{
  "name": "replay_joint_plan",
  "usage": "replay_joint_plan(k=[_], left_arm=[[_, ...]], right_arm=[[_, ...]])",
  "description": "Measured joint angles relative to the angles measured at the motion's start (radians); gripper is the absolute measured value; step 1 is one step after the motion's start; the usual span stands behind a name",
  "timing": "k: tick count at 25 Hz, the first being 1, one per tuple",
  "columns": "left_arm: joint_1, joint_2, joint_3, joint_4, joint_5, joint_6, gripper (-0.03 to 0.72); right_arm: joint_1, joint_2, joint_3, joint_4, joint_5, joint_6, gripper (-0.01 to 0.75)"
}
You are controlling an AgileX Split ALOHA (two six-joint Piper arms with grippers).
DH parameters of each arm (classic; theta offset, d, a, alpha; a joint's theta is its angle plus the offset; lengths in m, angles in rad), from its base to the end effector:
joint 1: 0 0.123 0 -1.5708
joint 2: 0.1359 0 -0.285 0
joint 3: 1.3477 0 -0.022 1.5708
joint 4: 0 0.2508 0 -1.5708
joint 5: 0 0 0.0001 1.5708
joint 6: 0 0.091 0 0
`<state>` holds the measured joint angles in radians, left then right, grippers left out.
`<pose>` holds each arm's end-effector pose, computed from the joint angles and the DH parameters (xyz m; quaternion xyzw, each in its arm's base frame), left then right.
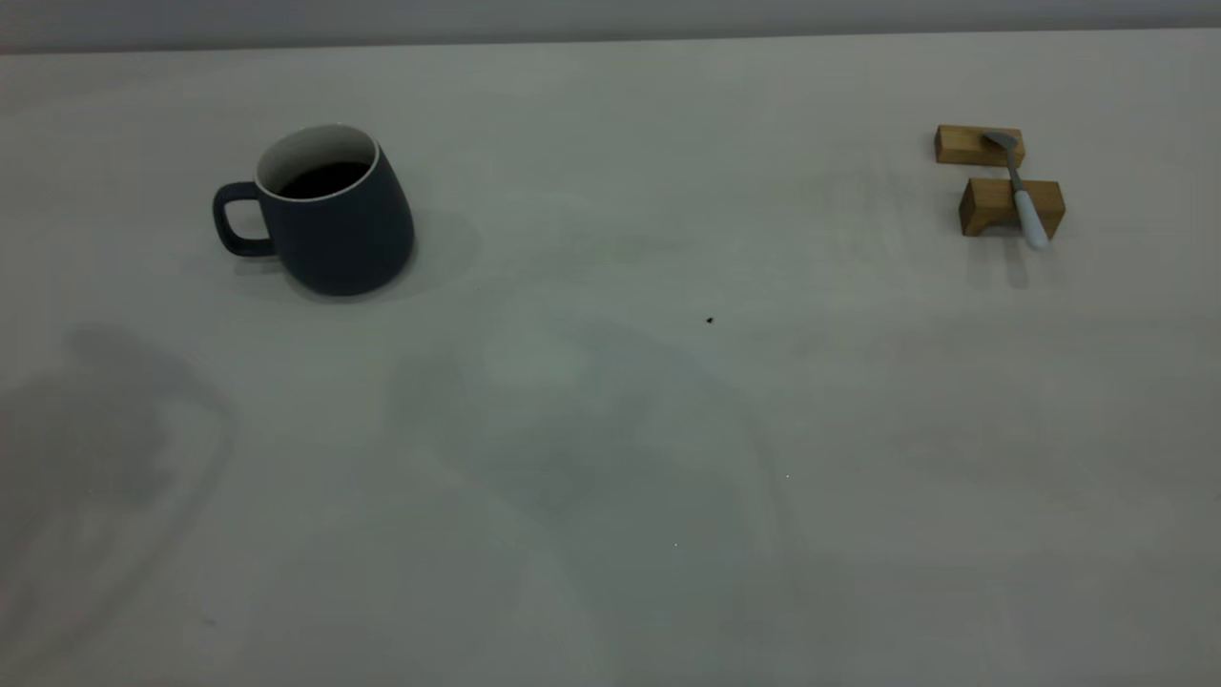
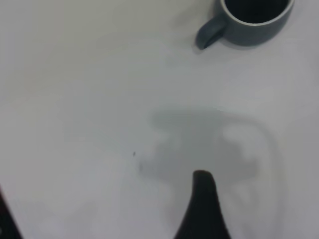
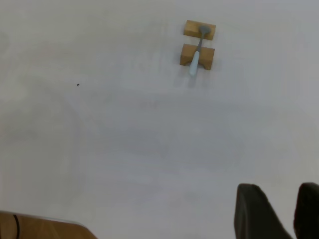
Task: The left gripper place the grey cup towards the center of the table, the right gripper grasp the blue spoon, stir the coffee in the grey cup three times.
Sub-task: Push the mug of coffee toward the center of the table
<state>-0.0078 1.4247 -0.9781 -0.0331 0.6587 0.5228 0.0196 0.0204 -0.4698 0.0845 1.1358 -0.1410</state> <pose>0.2873 -0.0041 0.2629 0.2427 0.9308 0.0566 0.2672 -0.0024 0.0069 0.2633 -0.0730 0.8805 0.0138 0.4682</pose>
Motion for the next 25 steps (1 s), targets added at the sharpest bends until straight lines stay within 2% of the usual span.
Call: replay_joint_plan(k=[9,14,19,25], left_arm=[[-0.042,0.501,-0.283,-0.042,-0.006,0.222,0.651],[-0.063,0.708,-0.421,0.033,0.0,0.275,0.637],[-0.083,0.832,-0.511,0.137,0.0,0.292,0.617],[-0.11,0.905,-0.556,0.168,-0.031,0.372,0.588]], right_arm=[[0.0,0.0,0.0,0.0,0.0,0.0,0.238],[0.0,0.0,0.0,0.0,0.0,0.0,0.238],[0.0,0.0,0.0,0.0,0.0,0.0,0.238],[0.0,0.0,0.0,0.0,0.0,0.0,0.238]])
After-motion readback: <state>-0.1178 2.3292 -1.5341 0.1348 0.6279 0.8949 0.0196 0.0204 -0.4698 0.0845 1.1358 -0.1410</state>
